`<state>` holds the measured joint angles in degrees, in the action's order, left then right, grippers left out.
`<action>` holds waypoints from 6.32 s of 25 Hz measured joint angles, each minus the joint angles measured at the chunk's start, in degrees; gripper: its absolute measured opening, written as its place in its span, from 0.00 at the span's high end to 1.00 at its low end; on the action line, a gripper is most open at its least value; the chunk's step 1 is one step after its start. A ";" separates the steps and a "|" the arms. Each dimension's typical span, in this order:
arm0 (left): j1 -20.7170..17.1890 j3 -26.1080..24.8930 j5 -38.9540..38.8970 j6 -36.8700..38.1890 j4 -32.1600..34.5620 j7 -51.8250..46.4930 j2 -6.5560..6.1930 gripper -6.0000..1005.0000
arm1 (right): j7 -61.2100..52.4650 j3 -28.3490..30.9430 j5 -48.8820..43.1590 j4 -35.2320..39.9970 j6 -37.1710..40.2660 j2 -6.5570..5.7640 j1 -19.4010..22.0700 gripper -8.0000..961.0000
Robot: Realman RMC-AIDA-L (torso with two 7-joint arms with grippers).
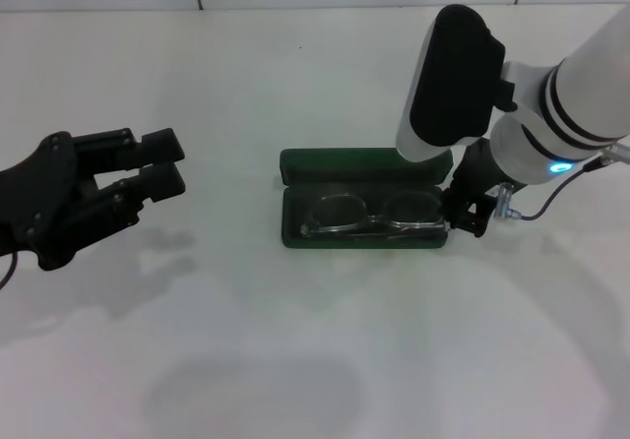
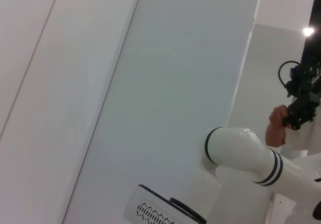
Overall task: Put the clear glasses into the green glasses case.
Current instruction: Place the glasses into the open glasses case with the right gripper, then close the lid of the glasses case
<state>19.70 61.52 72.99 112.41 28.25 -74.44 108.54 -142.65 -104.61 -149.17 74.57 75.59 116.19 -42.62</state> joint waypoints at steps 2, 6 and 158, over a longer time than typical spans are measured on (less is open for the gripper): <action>-0.04 0.00 0.01 0.00 -0.06 0.04 0.00 0.65 | 0.00 -0.21 0.02 -0.06 -0.51 -0.01 0.00 0.91; -0.08 0.00 0.13 0.00 -0.15 0.13 0.00 0.65 | 0.00 -0.58 0.03 -0.10 -1.24 -0.01 0.00 0.91; 24.51 8.36 14.61 -50.49 -8.17 0.43 11.82 0.85 | 65.97 64.63 54.17 -31.72 28.25 -1.73 23.58 0.21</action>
<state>44.20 69.88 87.60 61.92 20.08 -74.00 120.36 -76.68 -39.98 -95.01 42.85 103.84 114.46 -19.04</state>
